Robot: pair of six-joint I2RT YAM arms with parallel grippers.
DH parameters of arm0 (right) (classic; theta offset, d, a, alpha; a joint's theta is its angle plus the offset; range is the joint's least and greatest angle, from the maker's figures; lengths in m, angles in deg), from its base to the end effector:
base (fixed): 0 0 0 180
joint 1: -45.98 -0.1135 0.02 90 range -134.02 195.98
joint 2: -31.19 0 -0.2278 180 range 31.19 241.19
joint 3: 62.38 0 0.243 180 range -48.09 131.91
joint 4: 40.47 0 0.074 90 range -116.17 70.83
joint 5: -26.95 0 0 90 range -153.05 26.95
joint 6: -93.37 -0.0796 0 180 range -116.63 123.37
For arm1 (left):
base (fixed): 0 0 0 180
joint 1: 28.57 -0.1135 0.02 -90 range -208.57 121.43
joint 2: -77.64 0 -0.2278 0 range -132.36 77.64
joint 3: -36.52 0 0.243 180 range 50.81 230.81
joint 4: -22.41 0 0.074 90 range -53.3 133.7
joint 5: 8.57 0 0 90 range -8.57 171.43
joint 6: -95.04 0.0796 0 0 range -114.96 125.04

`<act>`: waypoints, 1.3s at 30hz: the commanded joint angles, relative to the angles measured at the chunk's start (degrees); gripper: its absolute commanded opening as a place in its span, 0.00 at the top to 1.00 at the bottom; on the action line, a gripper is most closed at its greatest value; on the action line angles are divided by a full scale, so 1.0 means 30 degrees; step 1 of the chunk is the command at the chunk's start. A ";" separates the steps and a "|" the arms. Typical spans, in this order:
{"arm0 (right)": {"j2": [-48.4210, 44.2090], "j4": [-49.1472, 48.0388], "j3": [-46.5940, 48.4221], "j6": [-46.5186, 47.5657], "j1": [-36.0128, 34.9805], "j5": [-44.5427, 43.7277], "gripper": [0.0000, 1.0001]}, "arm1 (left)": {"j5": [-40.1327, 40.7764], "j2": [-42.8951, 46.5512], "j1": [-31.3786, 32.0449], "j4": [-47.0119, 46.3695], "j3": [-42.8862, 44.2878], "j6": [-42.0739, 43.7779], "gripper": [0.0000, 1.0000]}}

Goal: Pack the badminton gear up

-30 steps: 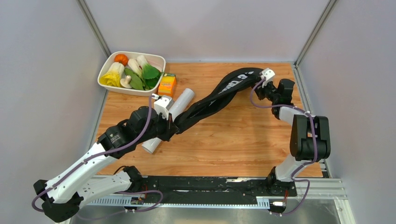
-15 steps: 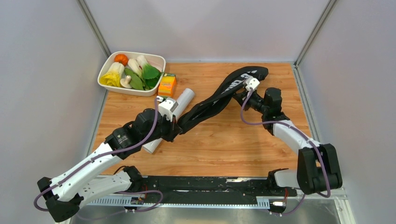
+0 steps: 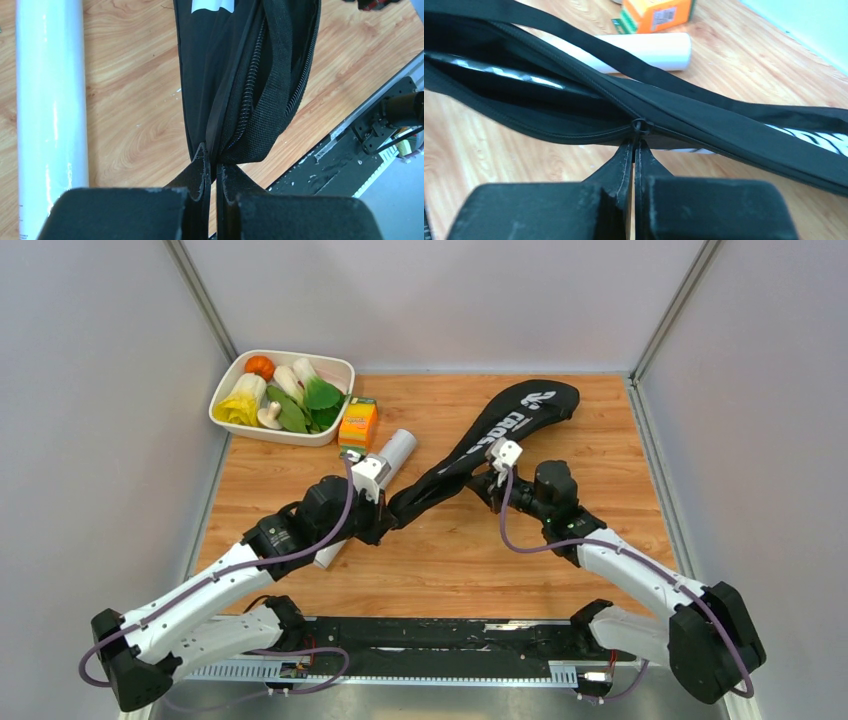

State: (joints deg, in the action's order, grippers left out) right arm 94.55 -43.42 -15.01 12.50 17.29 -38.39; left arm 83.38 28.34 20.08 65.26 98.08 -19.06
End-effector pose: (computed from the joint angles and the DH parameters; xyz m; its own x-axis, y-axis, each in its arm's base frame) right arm 0.2420 0.1703 0.2172 -0.0696 -0.2025 -0.9768 -0.8142 0.5773 -0.0616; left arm 0.1613 -0.1792 0.2597 -0.6053 0.0701 -0.7929 0.5299 0.7788 -0.3357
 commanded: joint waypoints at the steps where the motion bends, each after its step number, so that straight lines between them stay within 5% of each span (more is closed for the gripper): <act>1: -0.1018 -0.0958 -0.0150 -0.1489 -0.2387 -0.0674 1.00 | 0.0072 -0.0313 -0.0103 -0.2820 -0.0092 -0.0144 1.00; 25: 0.2660 0.0587 0.3771 -0.3627 -1.1231 -0.5929 1.00 | 0.0655 -0.2270 -0.0123 -0.3469 -0.0213 0.0003 1.00; 39: 0.3741 0.0720 0.4842 -0.4308 -1.3032 -0.7104 1.00 | 0.1403 -0.2796 -0.0102 -0.3634 -0.0528 0.0148 1.00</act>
State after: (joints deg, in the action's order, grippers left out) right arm 105.08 -37.61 -4.69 1.96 -18.95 -64.94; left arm 88.52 20.43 19.46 63.88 96.00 -17.55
